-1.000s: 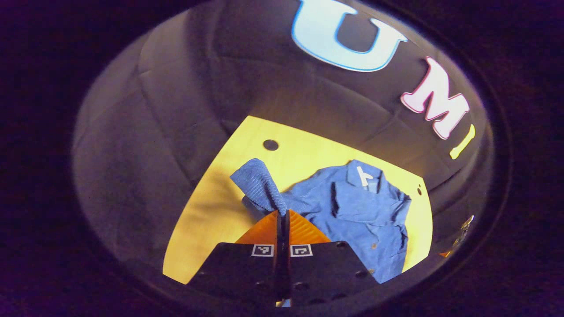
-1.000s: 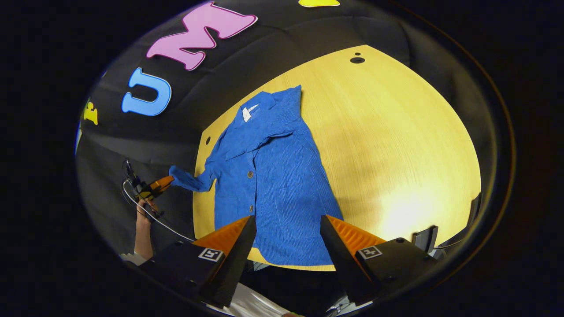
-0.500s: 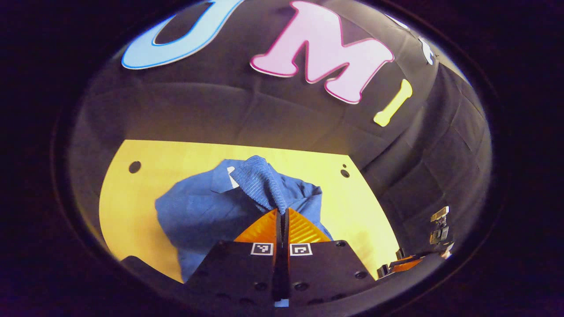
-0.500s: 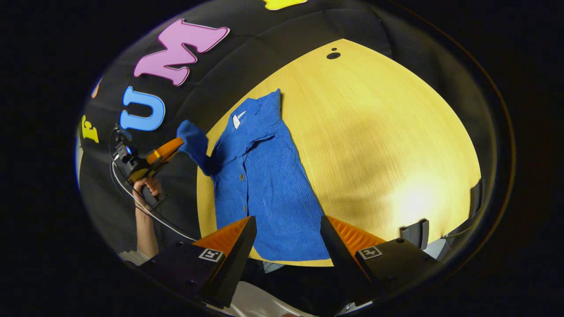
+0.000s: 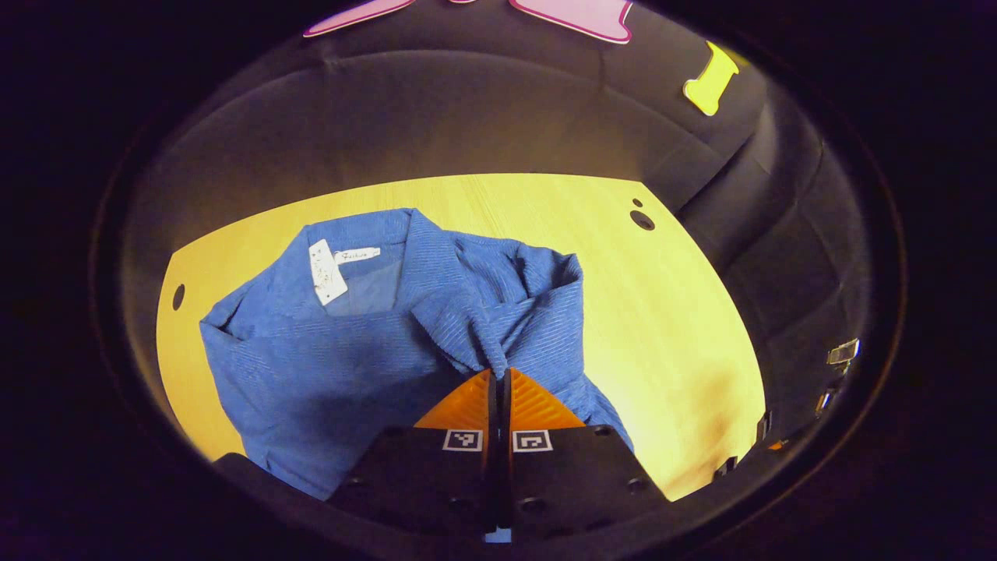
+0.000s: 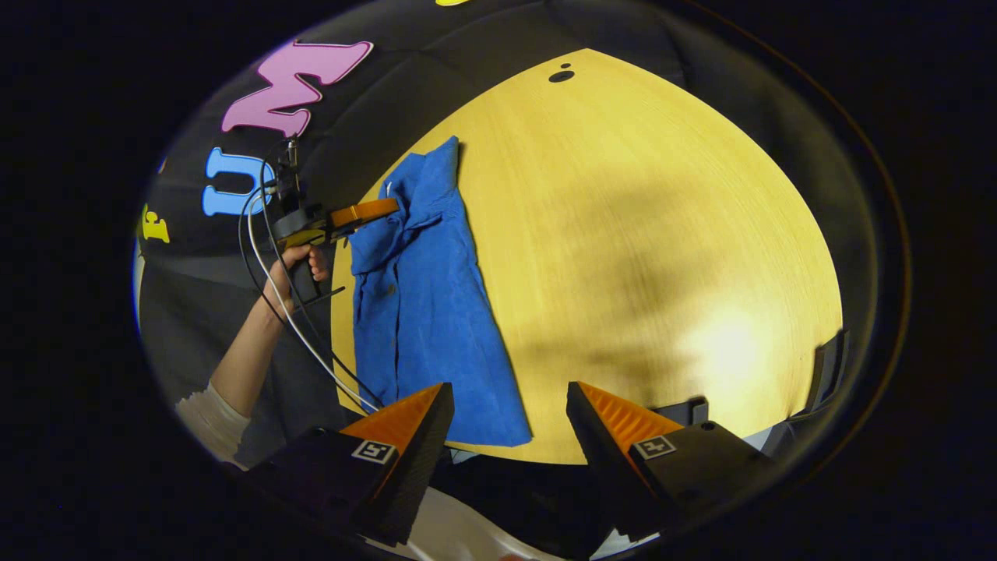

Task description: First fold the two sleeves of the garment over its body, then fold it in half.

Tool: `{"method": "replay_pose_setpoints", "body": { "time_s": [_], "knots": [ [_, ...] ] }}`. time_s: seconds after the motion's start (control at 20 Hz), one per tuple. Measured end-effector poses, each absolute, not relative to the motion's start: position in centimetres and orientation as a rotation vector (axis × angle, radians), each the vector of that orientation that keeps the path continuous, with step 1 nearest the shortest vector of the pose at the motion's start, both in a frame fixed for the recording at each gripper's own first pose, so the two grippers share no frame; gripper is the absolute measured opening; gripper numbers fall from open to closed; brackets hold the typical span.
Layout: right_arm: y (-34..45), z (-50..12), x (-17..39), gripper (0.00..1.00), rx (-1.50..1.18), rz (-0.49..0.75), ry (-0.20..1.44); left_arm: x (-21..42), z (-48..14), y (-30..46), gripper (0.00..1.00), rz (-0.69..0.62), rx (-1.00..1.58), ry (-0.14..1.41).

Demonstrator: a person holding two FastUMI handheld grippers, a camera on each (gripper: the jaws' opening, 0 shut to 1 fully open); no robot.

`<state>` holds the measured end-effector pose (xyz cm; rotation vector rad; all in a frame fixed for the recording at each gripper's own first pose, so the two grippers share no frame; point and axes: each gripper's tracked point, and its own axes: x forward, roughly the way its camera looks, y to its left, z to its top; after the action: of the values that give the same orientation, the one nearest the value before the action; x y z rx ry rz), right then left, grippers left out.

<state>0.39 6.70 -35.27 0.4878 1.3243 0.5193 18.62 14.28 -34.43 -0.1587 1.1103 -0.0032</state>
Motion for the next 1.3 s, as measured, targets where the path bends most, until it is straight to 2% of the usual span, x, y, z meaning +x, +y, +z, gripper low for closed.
{"method": "replay_pose_setpoints", "body": {
  "time_s": [0.05,0.25,0.35,0.4,0.55,0.85,1.05,1.3],
  "knots": [
    [6.6,-35.6,0.7,0.94,0.495,0.521,1.333,19.1,-34.4,13.1,0.00,-0.027,-0.176,1.108],
    [6.6,-36.3,1.1,0.94,0.488,0.544,1.335,20.2,-33.1,8.8,0.20,-0.127,-0.240,1.066],
    [7.2,-35.9,1.1,0.94,0.502,0.554,1.328,18.7,-32.0,8.1,0.63,-0.131,-0.256,1.062],
    [7.8,-35.7,1.1,0.94,0.506,0.562,1.319,18.1,-31.8,8.8,0.80,-0.103,-0.232,1.062],
    [9.2,-35.4,0.6,0.94,0.473,0.573,1.292,13.8,-29.6,12.0,0.83,0.010,-0.136,1.073],
    [13.3,-34.4,-2.7,0.94,0.380,0.581,1.239,-0.1,-25.3,16.1,0.83,0.078,-0.139,1.048],
    [15.9,-35.7,-6.5,0.94,0.269,0.582,1.265,-11.5,-27.8,20.9,0.83,0.161,-0.135,1.149],
    [16.8,-37.9,-8.2,0.97,0.134,0.506,1.267,-22.5,-32.4,25.2,0.83,0.310,-0.244,1.280]
  ]
}}
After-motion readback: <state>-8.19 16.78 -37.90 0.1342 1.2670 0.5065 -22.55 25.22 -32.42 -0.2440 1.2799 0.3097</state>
